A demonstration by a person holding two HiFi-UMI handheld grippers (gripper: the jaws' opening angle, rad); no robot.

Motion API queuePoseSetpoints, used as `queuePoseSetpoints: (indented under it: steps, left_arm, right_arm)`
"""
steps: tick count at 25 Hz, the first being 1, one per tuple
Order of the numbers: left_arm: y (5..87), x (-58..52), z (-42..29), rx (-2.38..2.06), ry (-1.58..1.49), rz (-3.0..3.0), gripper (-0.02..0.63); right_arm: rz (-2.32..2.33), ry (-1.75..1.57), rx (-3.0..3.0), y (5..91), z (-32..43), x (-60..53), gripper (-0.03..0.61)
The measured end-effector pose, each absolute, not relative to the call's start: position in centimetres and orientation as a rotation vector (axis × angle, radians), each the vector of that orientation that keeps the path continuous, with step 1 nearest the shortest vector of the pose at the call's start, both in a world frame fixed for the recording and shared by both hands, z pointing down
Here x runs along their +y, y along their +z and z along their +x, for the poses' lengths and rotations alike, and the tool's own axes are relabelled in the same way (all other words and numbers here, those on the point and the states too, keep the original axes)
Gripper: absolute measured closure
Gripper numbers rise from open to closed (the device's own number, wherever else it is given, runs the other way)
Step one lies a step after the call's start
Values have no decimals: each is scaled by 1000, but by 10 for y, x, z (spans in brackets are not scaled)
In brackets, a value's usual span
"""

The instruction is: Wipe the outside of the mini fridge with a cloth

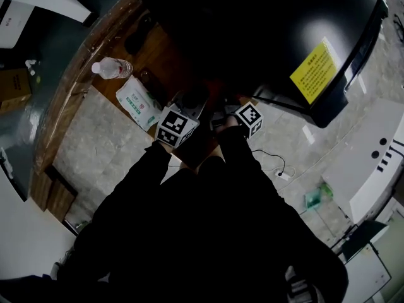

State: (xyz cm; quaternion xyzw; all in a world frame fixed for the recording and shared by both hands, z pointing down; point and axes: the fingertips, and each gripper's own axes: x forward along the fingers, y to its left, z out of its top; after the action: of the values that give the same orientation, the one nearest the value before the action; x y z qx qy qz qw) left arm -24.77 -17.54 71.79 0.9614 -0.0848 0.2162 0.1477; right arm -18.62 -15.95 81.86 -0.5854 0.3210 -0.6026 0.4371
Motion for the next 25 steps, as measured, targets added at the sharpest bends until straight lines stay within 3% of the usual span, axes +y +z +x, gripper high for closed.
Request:
queuePoseSetpoints:
  steps: [6,17,25]
  left_arm:
    - [675,-187,-284,-351,543,2768,607]
    - [481,-249,-355,-609,181,2937,607]
    - [391,-317,-382,-787,34,3034,607]
  right_arm:
    - [-1526,-1505,969,778,-202,-160,545]
    - [-1289,-1242,1550,527,-300,-251,545]
    - [-1169,-1080,1601,430,-307,-333,545]
